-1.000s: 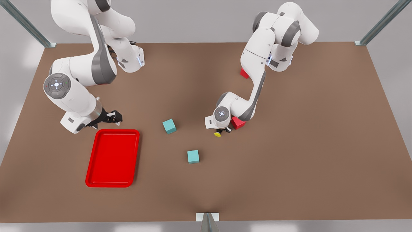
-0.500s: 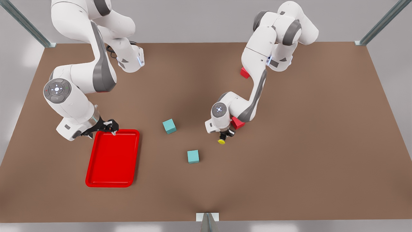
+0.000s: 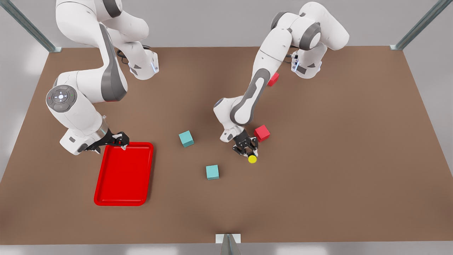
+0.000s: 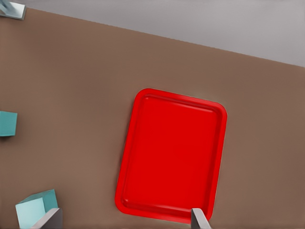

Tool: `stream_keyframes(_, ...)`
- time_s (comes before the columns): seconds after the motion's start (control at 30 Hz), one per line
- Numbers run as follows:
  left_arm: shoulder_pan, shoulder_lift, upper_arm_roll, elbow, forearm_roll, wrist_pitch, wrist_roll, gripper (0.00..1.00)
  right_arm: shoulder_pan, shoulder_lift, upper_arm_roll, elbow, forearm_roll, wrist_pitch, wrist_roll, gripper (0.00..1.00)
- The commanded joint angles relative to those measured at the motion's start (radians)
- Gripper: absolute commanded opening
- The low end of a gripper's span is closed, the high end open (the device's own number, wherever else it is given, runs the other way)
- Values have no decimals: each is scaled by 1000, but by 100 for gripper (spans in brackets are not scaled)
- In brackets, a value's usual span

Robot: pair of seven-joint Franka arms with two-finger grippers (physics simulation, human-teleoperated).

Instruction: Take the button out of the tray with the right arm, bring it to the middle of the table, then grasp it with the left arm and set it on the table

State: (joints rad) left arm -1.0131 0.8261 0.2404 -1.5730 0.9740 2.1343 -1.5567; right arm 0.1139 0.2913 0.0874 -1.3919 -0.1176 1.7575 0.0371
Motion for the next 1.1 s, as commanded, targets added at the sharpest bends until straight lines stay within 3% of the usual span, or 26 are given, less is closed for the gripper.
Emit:
stream_keyframes(0.0,-18,21,0,1,133,-91,-1477,50,0,-1,0,1,1,0,-5,100)
stream_keyframes(0.57,-38,125,-1,11,322,-132,-1527,50,-30,-3,0,1,4,-1,-14,100)
stream_keyframes(0.73,-59,126,-4,-15,308,-197,-968,50,-28,-1,2,1,4,0,-9,100)
stream_keyframes(1.03,-65,163,-4,-22,308,-238,-852,50,-30,-1,2,1,4,0,-11,100)
stream_keyframes(1.07,-65,163,-4,-22,308,-238,-852,55,-30,-1,2,1,4,-1,-11,100)
